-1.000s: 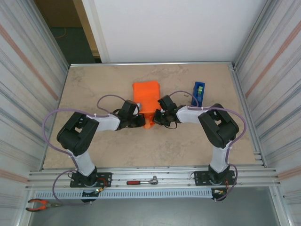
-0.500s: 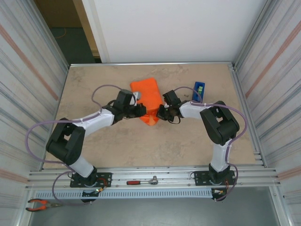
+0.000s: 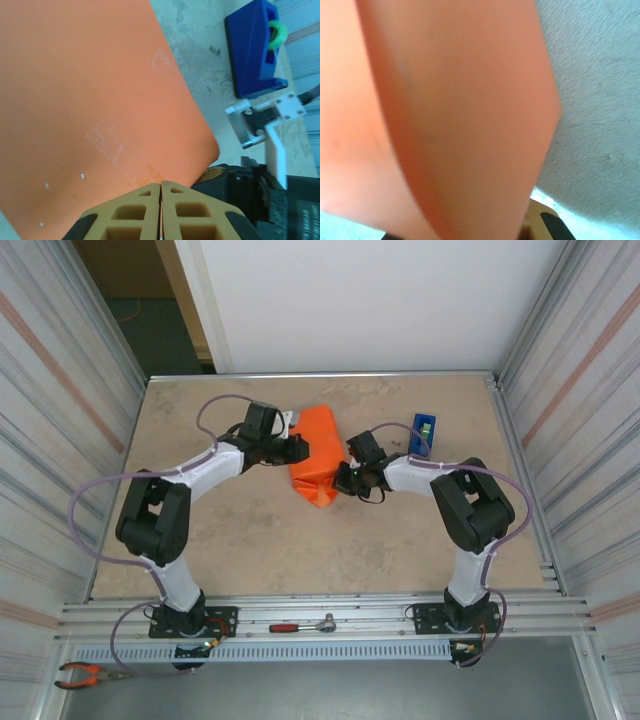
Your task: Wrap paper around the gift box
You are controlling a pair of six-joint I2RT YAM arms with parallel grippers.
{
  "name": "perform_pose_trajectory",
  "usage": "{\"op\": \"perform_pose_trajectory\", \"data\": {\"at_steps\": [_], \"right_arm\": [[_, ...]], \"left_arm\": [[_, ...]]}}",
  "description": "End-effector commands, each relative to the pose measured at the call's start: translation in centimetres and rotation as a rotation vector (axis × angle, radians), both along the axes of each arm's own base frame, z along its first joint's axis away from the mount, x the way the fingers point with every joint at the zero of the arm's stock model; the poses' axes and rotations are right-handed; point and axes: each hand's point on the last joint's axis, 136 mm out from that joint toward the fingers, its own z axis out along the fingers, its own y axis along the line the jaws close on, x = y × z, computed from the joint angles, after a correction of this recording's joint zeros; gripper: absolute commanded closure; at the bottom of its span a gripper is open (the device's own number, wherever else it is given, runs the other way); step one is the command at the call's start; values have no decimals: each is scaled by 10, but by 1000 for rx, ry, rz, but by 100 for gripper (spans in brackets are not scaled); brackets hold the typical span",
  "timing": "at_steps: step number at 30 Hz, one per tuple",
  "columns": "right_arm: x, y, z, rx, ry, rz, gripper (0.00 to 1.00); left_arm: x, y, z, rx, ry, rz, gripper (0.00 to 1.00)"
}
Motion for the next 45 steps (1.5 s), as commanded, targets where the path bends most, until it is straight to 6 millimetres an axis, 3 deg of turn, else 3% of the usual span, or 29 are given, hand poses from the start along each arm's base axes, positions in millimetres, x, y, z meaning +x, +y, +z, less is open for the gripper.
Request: {"op": "perform_pose_trajectory", "data": {"at_steps": [1,14,23,29,37,45], "right_arm": [[-7,12,16,24,-24,28,100],[-29,34,21,53,-27,76,100],[-37,52,28,72,-42,106,100],[-39,60,30,83,-44,118,100],[-54,56,32,91,-53,125,100],[-55,86,29,118,-54,170,100]], "left_arm": [[-2,-7,1,0,2,-53,90],[-8,-1,-42,43,68,-42,91],[0,-5,-7,18,3,-51,90],[1,-5,2,10,-11,-56,90],[4,18,21,-1,-42,-16,88],[2,21,14,-30,-5,-32,89]]}}
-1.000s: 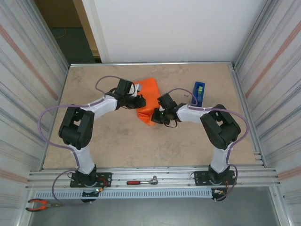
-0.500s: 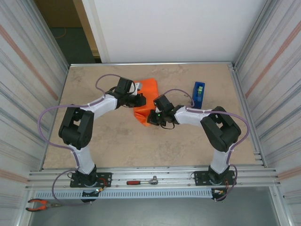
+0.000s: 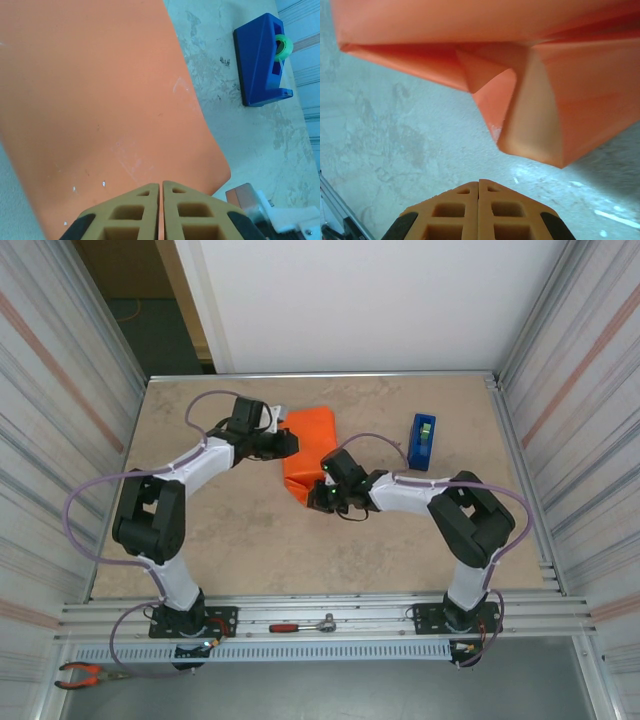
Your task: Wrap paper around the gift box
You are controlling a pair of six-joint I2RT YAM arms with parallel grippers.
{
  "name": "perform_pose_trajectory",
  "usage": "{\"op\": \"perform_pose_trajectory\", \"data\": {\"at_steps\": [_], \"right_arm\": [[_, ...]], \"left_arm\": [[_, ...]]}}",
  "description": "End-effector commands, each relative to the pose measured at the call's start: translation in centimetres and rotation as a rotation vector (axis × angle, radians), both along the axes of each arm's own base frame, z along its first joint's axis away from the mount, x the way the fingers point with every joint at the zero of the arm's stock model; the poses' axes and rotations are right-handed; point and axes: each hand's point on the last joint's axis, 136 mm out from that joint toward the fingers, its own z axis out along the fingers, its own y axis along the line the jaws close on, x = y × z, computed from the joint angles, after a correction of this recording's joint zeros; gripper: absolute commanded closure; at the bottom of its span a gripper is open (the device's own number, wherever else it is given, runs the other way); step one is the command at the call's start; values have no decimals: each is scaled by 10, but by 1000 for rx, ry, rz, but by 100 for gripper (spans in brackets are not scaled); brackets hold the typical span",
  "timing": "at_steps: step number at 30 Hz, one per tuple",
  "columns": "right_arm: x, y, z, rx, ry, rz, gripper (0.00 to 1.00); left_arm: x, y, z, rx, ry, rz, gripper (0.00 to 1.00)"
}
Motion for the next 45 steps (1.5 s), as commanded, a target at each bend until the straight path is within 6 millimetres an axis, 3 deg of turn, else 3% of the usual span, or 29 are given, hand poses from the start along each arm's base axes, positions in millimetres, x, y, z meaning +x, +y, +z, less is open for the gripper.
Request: {"op": "perform_pose_trajectory", "data": {"at_steps": [1,8,17,23,31,36,38,45], "right_arm": [[7,22,6,44,-5,6,100],[30,35,0,66,-44,-39,100],[56,25,-7,77,-51,-113,100],[60,18,-4,88,-52,-123,100],[44,16,23,164,-59,-62,100],[33,-7,37,143,-83,-84,100],[32,-26,37,117,-90,-121,100],[39,-91,28,85,-68,-284,100]], "left_arm": [[-10,-6,1,-25,13,-51,90],[-16,-6,-28,-16,73,-51,90],[-34,-11,-52,-5,119,-60,90],[-35,-16,-49,-16,116,-60,90],[-25,-18,-11,-20,39,-77,90],[-26,-17,11,-10,5,-94,90],[-30,-16,13,-6,5,-103,90],[-48,-16,-2,6,33,-137,90]]}}
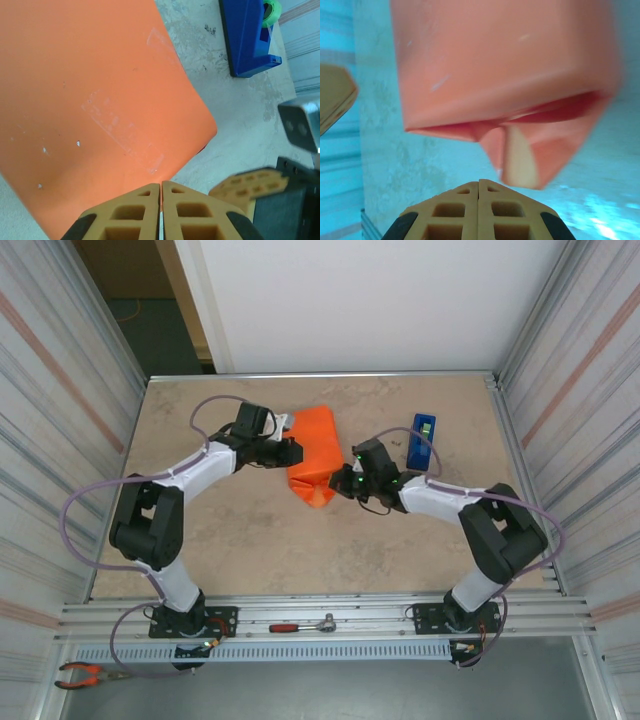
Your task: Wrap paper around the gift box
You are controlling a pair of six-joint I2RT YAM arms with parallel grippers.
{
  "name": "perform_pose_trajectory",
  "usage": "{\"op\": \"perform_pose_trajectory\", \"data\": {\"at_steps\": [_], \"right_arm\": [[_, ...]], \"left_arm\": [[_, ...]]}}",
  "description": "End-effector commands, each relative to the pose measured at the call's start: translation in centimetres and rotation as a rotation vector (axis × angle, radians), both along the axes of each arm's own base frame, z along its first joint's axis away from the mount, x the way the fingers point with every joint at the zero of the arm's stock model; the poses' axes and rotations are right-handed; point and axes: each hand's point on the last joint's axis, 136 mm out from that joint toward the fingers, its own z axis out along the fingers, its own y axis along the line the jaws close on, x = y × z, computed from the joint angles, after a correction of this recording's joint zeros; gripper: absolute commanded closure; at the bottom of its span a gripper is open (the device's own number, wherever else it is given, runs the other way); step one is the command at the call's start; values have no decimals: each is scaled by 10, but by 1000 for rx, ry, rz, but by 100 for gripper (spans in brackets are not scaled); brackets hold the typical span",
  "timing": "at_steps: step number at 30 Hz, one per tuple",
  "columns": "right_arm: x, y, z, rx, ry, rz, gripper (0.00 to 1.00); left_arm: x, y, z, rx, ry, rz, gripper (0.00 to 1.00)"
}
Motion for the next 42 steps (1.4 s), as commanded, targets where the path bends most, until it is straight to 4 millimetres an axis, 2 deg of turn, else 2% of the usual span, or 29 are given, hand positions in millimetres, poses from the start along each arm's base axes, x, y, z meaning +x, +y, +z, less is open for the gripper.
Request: {"op": "perform_pose_trajectory", "data": {"at_steps": [1,4,8,16,26,36,42], "right_arm": [[2,-30,-9,-31,27,-77,100],[7,-42,-9,-35,30,-111,100],[12,-49,-8,-36,35,-136,100],[16,-43,-16,-32,58,-122,100],[25,-46,-27,-93,76,-118,100],[38,-18,-36,-84,87,-68,100],[38,-3,-40,-68,90,-42,100]], "left_arm": [[-19,-3,-1,-1,5,-51,90],[-23,-5,-8,1,7,-61,90],[-26,-7,-19,15,16,-63,90],[-29,-1,-51,66,64,-49,91],[-30,0,-60,76,76,-49,91],[-31,0,-61,75,79,-55,91],[-32,-1,-60,72,79,-56,91]]}}
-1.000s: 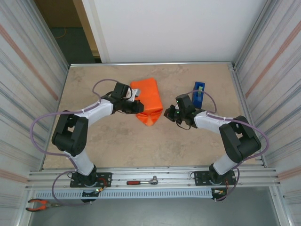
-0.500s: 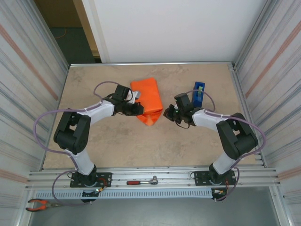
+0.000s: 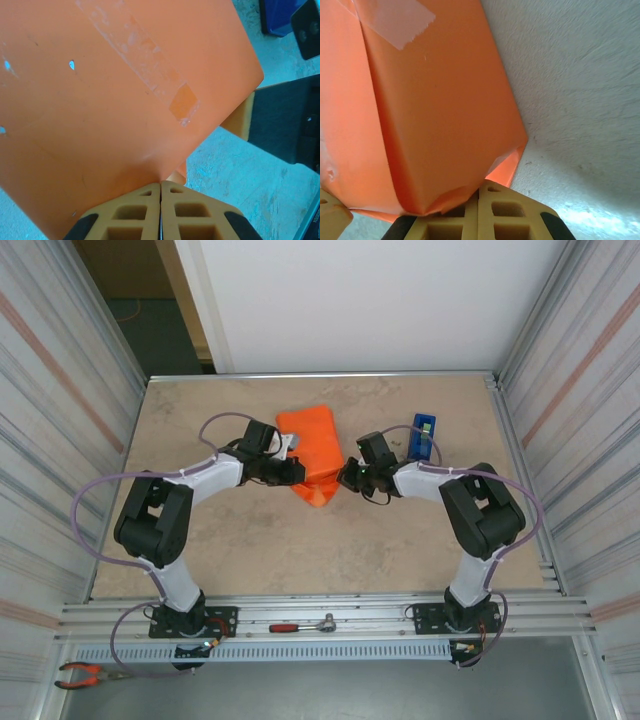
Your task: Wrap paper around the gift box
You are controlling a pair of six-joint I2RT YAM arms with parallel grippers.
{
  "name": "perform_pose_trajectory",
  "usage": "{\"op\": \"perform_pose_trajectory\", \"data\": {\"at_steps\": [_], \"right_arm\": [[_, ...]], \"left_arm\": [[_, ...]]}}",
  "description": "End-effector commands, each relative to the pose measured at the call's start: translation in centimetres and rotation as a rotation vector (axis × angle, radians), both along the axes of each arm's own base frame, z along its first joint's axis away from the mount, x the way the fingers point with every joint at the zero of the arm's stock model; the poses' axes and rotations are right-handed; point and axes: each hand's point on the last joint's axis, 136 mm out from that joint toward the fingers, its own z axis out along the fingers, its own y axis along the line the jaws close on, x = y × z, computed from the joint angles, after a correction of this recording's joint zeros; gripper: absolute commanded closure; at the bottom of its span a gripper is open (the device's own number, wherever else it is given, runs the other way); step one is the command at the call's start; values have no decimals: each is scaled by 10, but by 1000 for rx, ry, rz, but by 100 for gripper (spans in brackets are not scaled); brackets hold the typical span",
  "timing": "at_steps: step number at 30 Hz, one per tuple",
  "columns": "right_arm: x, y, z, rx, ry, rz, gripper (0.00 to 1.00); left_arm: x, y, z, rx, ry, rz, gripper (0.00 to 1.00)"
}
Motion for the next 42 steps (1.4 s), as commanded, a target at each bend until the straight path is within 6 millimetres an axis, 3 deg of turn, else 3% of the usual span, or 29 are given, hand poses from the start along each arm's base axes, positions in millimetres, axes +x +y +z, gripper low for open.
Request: {"op": "perform_pose_trajectory", "data": {"at_steps": [1,4,8,13,17,19,23,25,33,42], "right_arm": [[1,12,5,17,-15,37,100],[-6,10,9,19,-20,40,100],[-22,5,13,8,-23,51,100],[-40,0,14,-11,-33,67,100],[-44,-4,14,-34,-40,83,100],[-44,-2,15,-36,-46,96,100],[-38,6,17,-29,-48,131,100],[-35,11,17,-22,-49,145,100],[-37,25,10,-7,-20,208,100],[-47,39,-5,0,10,254,100]], "left_arm": [[-4,1,-9,18,9,-19,91],[-3,-2,-2,3,-1,-21,91],[7,-4,26,-31,-50,-16,89],[17,2,65,-99,-105,27,74],[12,11,74,-125,-111,83,71],[4,17,70,-131,-104,114,73],[-16,29,48,-129,-55,178,95],[-24,31,36,-130,-31,195,100],[-38,8,-5,-101,7,163,100],[-39,-13,-23,-88,-5,138,100]]}}
